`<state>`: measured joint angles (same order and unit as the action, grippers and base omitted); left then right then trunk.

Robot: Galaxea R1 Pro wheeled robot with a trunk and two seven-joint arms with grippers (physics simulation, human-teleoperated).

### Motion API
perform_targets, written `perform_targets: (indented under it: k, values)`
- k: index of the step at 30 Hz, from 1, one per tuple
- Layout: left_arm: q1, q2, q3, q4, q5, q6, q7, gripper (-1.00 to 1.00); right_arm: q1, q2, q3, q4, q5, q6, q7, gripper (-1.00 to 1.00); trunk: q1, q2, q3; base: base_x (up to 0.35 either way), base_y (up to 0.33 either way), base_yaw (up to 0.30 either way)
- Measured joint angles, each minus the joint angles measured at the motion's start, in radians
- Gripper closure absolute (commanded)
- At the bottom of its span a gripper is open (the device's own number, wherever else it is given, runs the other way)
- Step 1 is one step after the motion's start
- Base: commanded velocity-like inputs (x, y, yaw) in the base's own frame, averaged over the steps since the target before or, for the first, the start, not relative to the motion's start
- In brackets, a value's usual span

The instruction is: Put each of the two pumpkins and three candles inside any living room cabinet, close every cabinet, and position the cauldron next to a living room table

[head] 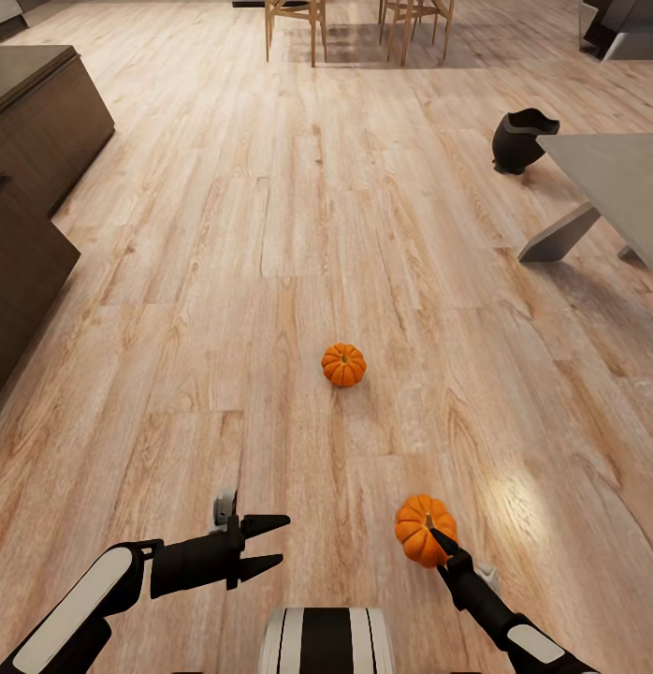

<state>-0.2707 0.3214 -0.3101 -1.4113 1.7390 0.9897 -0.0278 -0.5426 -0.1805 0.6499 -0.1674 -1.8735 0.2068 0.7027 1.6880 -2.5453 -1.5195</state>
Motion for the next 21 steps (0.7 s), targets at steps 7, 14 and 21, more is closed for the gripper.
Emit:
perform_targets:
  k: [7, 14, 21]
  values:
    - [0.000, 0.000, 0.000, 0.000, 0.000, 0.000, 0.000, -1.00, 0.000, 0.000, 0.001, 0.000, 0.000, 0.000, 0.000, 1.00, 0.000, 0.000, 0.000, 0.000, 0.000, 0.000]
    - [0.000, 0.000, 0.000, 0.000, 0.000, 0.000, 0.000, -1.00, 0.000, 0.000, 0.000, 0.000, -0.001, 0.000, 0.000, 1.00, 0.000, 0.000, 0.000, 0.000, 0.000, 0.000]
    - [0.000, 0.000, 0.000, 0.000, 0.000, 0.000, 0.000, -1.00, 0.000, 0.000, 0.000, 0.000, -0.001, 0.001, 0.000, 1.00, 0.000, 0.000, 0.000, 0.000, 0.000, 0.000]
